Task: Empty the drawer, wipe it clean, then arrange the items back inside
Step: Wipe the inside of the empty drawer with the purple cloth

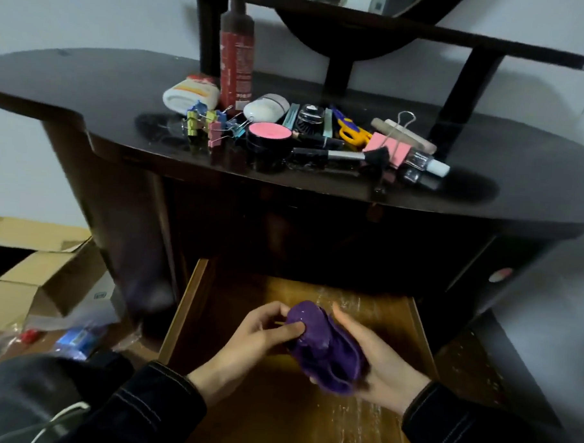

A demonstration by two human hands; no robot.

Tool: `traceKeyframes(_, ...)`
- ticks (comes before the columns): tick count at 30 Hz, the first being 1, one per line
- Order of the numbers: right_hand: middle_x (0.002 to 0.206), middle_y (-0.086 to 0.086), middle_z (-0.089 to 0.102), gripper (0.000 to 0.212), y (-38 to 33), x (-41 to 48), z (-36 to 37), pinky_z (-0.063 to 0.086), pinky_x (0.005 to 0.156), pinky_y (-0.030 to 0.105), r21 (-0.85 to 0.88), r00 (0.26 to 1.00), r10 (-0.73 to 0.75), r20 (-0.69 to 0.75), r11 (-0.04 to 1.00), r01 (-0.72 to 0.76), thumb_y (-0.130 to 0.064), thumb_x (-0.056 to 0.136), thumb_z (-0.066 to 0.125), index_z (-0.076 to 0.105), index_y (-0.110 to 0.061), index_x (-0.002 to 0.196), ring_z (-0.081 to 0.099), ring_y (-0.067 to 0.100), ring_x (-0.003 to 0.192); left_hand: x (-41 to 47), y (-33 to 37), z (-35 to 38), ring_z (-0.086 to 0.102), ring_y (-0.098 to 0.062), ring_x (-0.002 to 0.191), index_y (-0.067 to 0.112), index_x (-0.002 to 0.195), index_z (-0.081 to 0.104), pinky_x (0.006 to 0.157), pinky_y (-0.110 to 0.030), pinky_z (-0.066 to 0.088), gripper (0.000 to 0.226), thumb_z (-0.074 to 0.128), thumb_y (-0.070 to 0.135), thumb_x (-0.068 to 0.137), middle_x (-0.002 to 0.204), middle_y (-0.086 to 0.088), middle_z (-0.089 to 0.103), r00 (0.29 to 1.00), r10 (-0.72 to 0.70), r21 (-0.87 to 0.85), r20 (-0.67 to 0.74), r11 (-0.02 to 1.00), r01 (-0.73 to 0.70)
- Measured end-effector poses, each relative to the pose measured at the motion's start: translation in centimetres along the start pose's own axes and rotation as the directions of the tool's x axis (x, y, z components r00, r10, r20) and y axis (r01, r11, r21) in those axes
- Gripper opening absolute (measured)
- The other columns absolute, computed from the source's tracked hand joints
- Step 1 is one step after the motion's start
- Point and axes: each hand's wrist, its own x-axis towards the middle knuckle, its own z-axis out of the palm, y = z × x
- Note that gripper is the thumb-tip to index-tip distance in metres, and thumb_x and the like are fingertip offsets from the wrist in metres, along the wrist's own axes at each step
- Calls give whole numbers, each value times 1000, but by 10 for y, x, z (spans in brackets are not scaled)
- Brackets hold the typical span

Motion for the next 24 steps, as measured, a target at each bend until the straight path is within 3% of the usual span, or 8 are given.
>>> traceKeyframes(2,128,11,69,56,3,-3,-1,61,80,39,-138,992,-56,-110,990,41,-58,88,70,61,-27,134,68,32,113,1,-3,-3,67,-32,93,7,95,60,79,-37,54,28,72,31,87,103,-19,69,999,-25,-25,-48,999,24)
traceKeyframes(6,97,7,78,18,10,-7,-7,60,64,32,-405,874,-298,-383,905,131,-30,94,71,75,-21,109,76,22,86,3,-5,-4,64,-32,85,11,92,55,72,-41,50,28,72,32,83,95,-12,68,989,-49,-30,-137,999,45)
traceKeyframes(9,85,8,77,16,7,-10,-7,52,53,27,-356,781,-348,-518,918,173,-25,97,67,73,-14,108,71,19,68,3,-5,-10,68,-27,79,16,90,57,64,-33,53,23,76,23,79,93,-6,71,987,-32,-55,-160,998,24)
traceKeyframes(11,87,9,77,15,5,-11,-8,52,55,26,-282,740,-341,-579,936,210,-25,95,70,74,-15,104,68,18,68,3,-7,-13,71,-28,79,13,92,58,63,-33,57,22,77,13,80,96,-5,72,978,-12,-27,-210,1000,7)
traceKeyframes(14,99,2,78,15,3,-10,-2,58,66,25,-259,735,-375,-565,926,274,-26,92,72,74,-19,106,74,18,88,5,-13,-10,68,-22,68,14,90,57,56,-30,55,23,72,-2,84,88,0,69,963,87,144,-256,988,-51)
traceKeyframes(18,108,-6,76,19,-1,3,17,57,91,32,-254,766,-447,-463,894,368,-27,92,71,72,-28,111,71,9,102,4,-17,-4,67,-18,71,15,95,56,59,-25,52,24,74,3,83,92,-5,67,963,197,388,-183,915,-114)
traceKeyframes(22,103,-31,69,24,-3,12,29,43,98,25,-402,847,-415,-332,875,271,-65,89,55,68,-52,104,62,-13,99,-2,-15,-1,68,-19,97,24,116,60,73,-31,58,49,80,35,73,115,1,65,999,22,216,-36,976,-14)
traceKeyframes(24,106,-28,71,37,-5,15,28,44,94,23,-405,871,-392,-297,878,257,-72,88,44,66,-51,110,64,-11,99,-4,-14,2,67,-11,103,25,121,58,78,-27,58,57,84,41,72,115,9,66,998,28,234,-52,972,-15)
